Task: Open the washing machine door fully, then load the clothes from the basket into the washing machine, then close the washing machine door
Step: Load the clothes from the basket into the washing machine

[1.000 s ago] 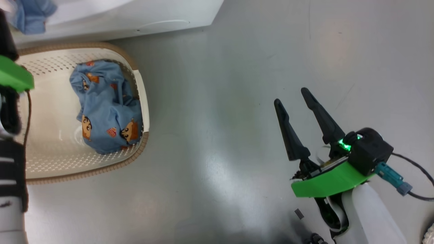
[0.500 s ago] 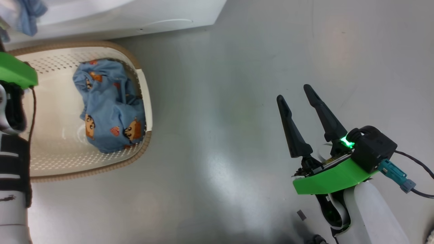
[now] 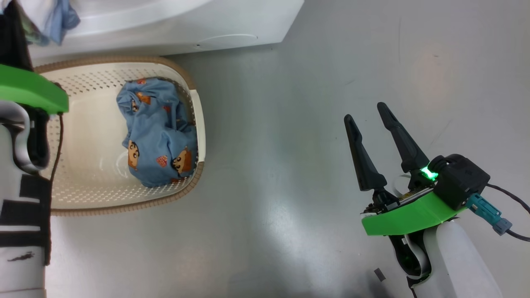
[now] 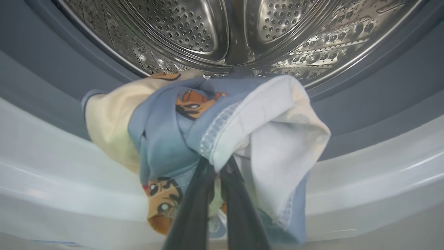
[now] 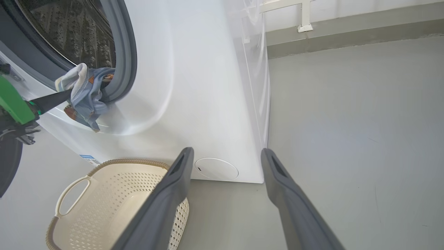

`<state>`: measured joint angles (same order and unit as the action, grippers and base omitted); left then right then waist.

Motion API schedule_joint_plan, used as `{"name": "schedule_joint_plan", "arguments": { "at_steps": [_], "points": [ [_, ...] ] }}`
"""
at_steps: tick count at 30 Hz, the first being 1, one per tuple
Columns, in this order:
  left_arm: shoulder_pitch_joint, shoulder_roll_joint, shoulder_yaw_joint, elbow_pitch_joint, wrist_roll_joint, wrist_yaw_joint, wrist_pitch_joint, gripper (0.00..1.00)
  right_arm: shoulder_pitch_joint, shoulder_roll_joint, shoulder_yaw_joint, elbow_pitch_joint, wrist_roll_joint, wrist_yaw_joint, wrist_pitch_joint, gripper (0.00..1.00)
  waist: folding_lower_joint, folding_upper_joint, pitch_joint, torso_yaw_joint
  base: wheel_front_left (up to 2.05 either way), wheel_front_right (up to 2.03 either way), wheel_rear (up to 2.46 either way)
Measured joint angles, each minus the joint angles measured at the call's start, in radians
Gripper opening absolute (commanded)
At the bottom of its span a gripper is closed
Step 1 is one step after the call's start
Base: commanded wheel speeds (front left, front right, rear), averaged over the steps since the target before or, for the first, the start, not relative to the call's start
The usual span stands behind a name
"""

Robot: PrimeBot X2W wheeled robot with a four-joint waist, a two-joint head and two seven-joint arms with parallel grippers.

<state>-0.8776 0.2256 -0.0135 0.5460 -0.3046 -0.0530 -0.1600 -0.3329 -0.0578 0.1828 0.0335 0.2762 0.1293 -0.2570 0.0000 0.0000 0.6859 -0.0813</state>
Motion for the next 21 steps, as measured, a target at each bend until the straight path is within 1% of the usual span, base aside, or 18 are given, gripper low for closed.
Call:
{"name": "schedule_joint_plan", "arguments": {
  "at_steps": [7,10,15,21],
  "points": [
    [0.016,0.004,-0.021,-0.160,0.000,0.006,0.068,0.00,0.000,0.000,0.001,0.003,0.000,0.000,0.000,1.00,0.0001,0.0000,-0.008,0.001,0.00,0.00,0.00],
    [0.016,0.010,-0.030,-0.206,0.001,0.013,0.100,0.00,0.000,0.000,0.004,0.003,0.000,0.000,0.000,1.00,0.0000,0.0000,-0.007,-0.005,0.00,0.00,0.00],
    [-0.007,0.021,-0.042,-0.236,0.009,0.015,0.132,0.00,0.000,0.000,0.012,0.003,0.001,0.000,0.000,1.00,0.0000,0.0000,-0.002,-0.017,0.00,0.00,0.00],
    [-0.116,0.055,-0.049,-0.222,0.032,0.015,0.152,0.00,-0.001,0.000,0.031,0.004,0.008,0.000,0.000,1.00,0.0001,0.0000,0.007,-0.039,0.00,0.00,0.00]
  ]
}}
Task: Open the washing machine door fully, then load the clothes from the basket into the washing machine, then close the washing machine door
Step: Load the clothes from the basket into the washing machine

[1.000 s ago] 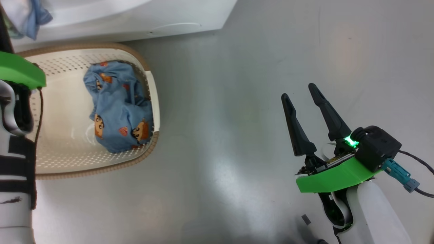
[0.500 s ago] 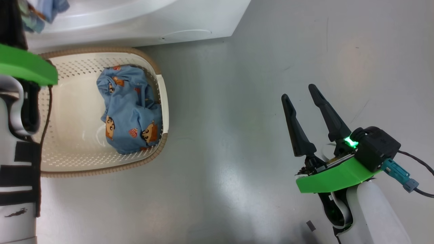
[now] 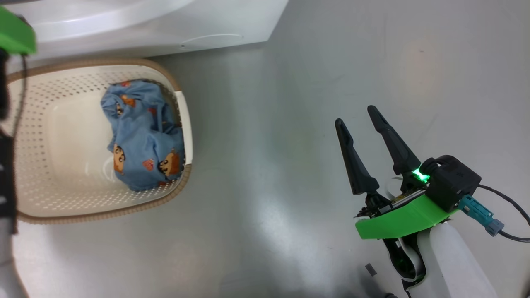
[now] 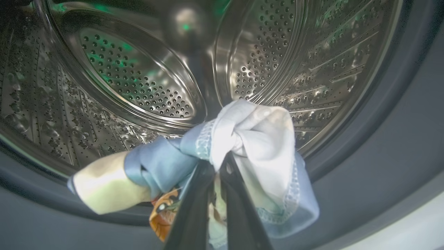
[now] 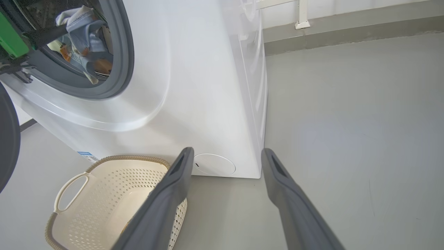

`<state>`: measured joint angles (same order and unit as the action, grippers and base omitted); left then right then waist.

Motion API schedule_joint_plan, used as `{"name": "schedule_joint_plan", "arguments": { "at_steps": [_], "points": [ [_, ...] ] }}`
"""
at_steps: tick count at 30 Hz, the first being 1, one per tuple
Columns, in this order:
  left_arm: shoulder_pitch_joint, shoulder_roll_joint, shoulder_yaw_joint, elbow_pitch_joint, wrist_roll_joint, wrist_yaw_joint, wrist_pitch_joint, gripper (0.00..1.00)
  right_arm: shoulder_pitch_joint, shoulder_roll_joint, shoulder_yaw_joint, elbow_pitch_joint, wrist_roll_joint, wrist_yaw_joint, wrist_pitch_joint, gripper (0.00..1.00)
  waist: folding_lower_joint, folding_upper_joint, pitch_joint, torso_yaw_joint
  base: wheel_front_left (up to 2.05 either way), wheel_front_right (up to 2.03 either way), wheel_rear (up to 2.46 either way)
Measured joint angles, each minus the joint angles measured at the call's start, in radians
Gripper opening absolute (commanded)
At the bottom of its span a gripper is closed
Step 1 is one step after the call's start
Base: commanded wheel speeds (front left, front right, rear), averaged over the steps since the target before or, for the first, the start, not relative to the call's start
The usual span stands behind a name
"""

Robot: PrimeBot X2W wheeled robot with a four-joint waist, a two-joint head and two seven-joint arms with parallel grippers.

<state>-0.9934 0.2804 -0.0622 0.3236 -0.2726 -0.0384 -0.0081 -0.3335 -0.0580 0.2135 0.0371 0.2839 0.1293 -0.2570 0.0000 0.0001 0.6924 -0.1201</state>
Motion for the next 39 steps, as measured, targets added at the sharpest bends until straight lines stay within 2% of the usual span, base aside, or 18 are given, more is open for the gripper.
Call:
{"name": "schedule_joint_plan", "arguments": {
  "at_steps": [17,22,27,35,39],
  "points": [
    [-0.279,0.054,-0.035,0.263,0.028,-0.018,0.046,0.00,-0.001,0.000,0.035,0.001,0.016,0.000,0.000,1.00,0.0000,0.0000,0.052,-0.077,0.00,0.00,0.00],
    [-0.350,0.080,-0.056,0.323,0.040,-0.028,0.053,0.00,-0.001,0.000,0.036,0.000,0.020,0.000,0.000,1.00,0.0000,0.0000,0.082,-0.091,0.00,0.00,0.00],
    [-0.435,0.081,-0.074,0.372,0.059,-0.028,0.052,0.00,-0.001,0.001,0.035,-0.007,0.020,0.000,0.000,1.00,0.0000,0.0000,0.123,-0.094,0.00,0.00,0.00],
    [-0.513,0.090,-0.095,0.456,0.078,-0.037,0.018,0.00,-0.015,0.001,0.036,-0.019,0.027,0.000,0.000,1.00,0.0000,0.0000,0.183,-0.095,0.00,0.00,0.00],
    [-0.551,0.104,-0.099,0.482,0.083,-0.037,-0.045,0.00,-0.015,0.001,0.038,-0.021,0.027,0.000,0.000,1.00,0.0000,0.0000,0.206,-0.097,0.00,0.00,0.00]
  ]
}}
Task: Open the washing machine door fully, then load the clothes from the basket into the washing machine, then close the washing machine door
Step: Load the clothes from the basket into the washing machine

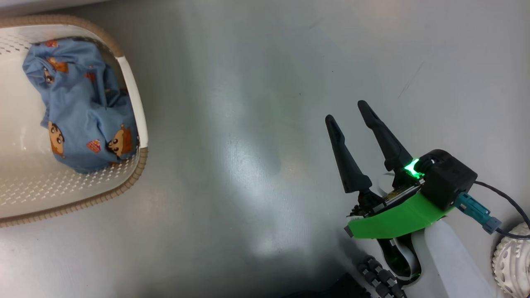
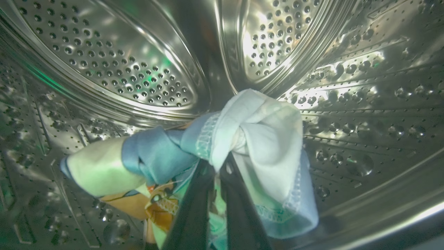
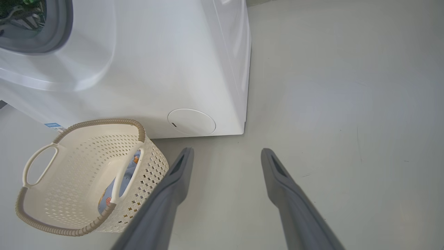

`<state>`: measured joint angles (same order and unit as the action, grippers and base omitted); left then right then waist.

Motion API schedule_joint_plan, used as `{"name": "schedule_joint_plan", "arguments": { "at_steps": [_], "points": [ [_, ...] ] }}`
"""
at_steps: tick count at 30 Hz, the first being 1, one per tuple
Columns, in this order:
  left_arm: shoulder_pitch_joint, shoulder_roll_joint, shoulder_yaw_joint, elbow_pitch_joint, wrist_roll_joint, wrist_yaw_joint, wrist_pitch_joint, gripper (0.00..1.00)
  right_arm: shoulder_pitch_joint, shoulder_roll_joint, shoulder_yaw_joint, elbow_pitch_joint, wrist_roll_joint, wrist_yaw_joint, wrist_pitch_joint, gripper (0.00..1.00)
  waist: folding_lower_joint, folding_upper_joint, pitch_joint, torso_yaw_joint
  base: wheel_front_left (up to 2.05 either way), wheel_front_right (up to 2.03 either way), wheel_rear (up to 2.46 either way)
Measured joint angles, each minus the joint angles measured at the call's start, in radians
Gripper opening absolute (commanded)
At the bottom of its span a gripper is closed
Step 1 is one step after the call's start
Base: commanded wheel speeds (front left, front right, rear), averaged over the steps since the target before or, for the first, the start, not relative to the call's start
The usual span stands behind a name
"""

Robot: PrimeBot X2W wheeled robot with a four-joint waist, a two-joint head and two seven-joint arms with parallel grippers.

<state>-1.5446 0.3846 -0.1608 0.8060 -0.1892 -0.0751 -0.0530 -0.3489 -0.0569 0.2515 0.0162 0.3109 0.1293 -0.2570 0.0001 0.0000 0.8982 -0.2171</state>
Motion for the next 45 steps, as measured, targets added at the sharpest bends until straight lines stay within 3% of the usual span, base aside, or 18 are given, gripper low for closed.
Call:
{"name": "schedule_joint_plan", "arguments": {
  "at_steps": [5,9,22,29,30,31,37,45],
  "points": [
    [-0.051,0.009,-0.015,0.005,0.012,-0.002,-0.141,0.00,0.000,0.000,0.009,0.000,0.000,0.000,0.000,1.00,0.0000,0.0000,0.009,0.000,0.00,0.00,0.00],
    [-0.061,0.009,-0.032,0.023,0.021,-0.019,-0.186,0.00,0.000,0.000,0.020,0.000,0.000,0.000,0.000,1.00,-0.0001,0.0000,0.004,0.000,0.00,0.00,0.00],
    [-0.126,0.000,-0.062,0.268,-0.028,-0.044,0.001,0.00,0.001,0.000,0.027,0.012,0.000,0.000,0.000,1.00,-0.0001,0.0000,-0.012,-0.014,0.00,0.00,0.00],
    [-0.146,0.002,-0.089,0.299,-0.033,-0.049,-0.011,0.01,0.001,0.000,0.028,0.013,0.001,0.000,0.000,1.00,-0.0001,0.0000,-0.023,-0.015,0.00,0.00,0.00],
    [-0.146,0.002,-0.089,0.302,-0.034,-0.049,-0.019,0.62,0.001,0.000,0.028,0.013,0.001,0.000,0.000,1.00,-0.0001,0.0000,-0.024,-0.015,0.00,0.00,0.00],
    [-0.146,0.002,-0.089,0.305,-0.035,-0.048,-0.027,1.00,0.001,0.000,0.028,0.014,0.001,0.000,0.000,1.00,-0.0001,0.0000,-0.025,-0.014,0.00,0.00,0.00],
    [-0.145,-0.005,-0.090,0.327,-0.040,-0.035,-0.072,1.00,0.001,0.000,0.025,0.017,0.001,0.000,0.000,1.00,-0.0001,0.0000,-0.041,-0.009,0.00,0.00,0.00],
    [-0.082,-0.063,-0.088,0.351,-0.081,-0.017,-0.144,1.00,0.003,0.000,-0.007,0.021,-0.002,0.000,0.000,1.00,-0.0001,0.0000,-0.089,0.017,0.00,0.00,0.00]
  ]
}}
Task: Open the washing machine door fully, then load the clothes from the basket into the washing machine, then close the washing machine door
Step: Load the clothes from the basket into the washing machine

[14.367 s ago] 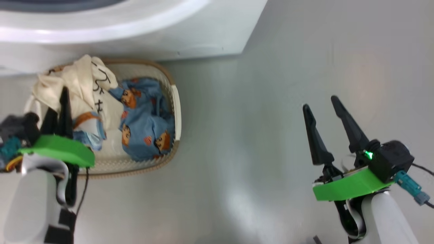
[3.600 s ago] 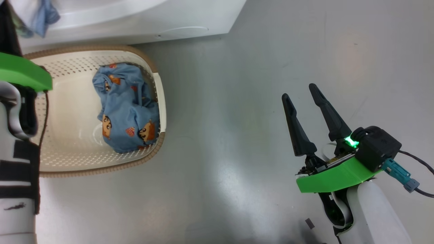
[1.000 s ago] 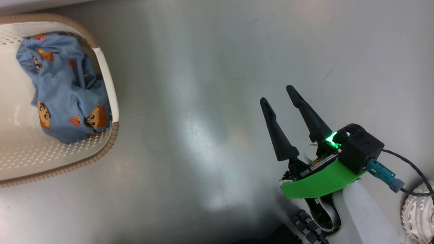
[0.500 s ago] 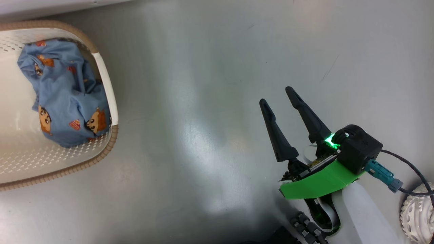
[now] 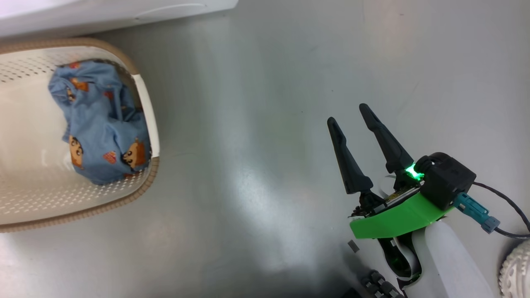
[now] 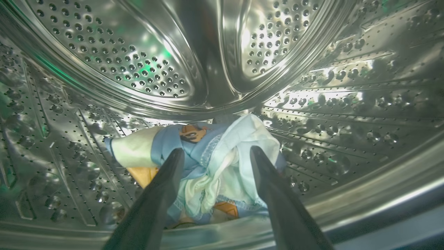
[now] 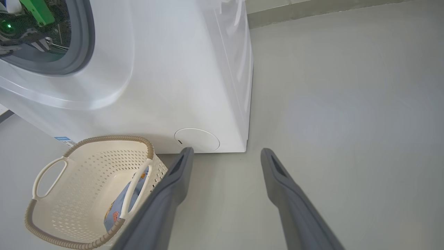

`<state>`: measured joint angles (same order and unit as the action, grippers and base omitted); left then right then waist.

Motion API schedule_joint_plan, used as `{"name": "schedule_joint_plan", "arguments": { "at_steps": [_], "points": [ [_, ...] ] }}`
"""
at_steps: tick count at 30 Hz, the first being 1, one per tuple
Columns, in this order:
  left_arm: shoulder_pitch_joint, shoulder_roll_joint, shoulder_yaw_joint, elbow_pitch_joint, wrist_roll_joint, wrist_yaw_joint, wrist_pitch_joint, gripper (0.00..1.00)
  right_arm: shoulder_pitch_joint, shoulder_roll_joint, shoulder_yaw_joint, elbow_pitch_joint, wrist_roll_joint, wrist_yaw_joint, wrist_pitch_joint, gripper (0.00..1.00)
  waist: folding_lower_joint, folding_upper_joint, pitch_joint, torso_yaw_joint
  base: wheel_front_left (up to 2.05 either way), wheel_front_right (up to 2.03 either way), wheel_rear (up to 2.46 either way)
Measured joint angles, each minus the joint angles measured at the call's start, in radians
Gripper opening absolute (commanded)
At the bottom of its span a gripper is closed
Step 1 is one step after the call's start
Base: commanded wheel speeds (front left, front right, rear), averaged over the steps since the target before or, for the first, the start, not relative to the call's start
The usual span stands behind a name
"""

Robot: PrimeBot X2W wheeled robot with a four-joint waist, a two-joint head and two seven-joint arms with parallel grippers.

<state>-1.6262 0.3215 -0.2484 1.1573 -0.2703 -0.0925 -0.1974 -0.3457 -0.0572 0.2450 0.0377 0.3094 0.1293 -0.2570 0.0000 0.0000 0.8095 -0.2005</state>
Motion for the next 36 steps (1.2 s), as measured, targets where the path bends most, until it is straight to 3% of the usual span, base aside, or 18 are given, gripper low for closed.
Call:
{"name": "schedule_joint_plan", "arguments": {
  "at_steps": [17,36],
  "points": [
    [0.225,-0.071,0.025,-0.083,-0.063,0.000,-0.058,1.00,0.021,-0.001,-0.059,0.012,-0.019,0.000,0.000,1.00,0.0000,0.0000,-0.124,0.083,0.00,0.00,0.00],
    [0.667,-0.091,0.104,-0.519,-0.084,0.065,-0.059,1.00,0.118,-0.001,-0.070,0.041,-0.016,0.000,0.000,1.00,0.0000,0.0000,-0.330,0.128,0.00,0.00,0.00]
  ]
}}
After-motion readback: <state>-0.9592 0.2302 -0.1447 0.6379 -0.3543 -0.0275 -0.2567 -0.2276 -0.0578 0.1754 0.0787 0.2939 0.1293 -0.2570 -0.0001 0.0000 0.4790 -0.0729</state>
